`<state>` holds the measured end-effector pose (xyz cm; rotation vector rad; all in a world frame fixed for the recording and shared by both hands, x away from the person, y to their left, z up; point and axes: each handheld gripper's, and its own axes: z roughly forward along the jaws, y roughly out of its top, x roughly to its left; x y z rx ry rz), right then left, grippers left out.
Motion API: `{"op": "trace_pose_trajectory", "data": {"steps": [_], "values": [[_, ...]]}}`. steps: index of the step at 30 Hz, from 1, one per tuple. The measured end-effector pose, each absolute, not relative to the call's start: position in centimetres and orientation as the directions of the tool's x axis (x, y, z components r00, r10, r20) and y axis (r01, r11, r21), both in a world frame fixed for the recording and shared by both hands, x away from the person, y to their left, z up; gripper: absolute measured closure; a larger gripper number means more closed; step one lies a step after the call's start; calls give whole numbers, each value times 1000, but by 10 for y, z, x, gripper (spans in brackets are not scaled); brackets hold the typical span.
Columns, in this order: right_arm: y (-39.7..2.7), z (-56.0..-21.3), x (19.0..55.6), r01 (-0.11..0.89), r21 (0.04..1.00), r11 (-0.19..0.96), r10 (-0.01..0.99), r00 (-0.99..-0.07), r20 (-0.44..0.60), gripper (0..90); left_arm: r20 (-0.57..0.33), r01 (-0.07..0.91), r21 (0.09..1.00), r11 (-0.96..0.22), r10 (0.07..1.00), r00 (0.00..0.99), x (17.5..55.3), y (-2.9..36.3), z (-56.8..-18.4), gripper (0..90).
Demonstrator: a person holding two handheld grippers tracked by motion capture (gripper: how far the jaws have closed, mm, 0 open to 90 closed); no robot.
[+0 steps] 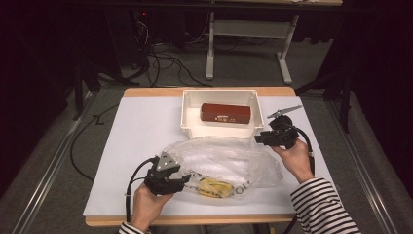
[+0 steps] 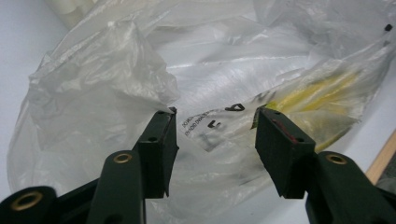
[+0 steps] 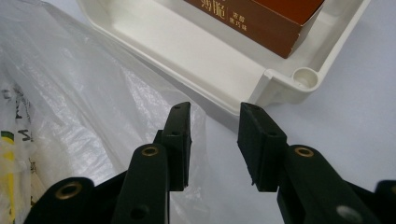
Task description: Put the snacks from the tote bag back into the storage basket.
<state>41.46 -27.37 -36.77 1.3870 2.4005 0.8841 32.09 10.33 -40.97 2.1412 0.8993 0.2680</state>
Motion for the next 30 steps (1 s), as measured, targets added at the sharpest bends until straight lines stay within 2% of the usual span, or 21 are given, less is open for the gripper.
{"op": "trace_pose_trajectory", "data": {"steps": [4, 11, 30], "values": [[-279, -370, 409, 699, 616, 362, 844, -527, 101, 653, -97, 506, 738, -448, 671, 735, 319, 102, -404, 551], [-289, -375, 396, 690, 635, 349, 846, -523, 103, 648, -112, 529, 745, -407, 705, 700, 316, 116, -402, 548], [-308, -380, 372, 682, 670, 294, 863, -490, 120, 616, -104, 509, 805, -305, 772, 627, 309, 156, -388, 529]]}}
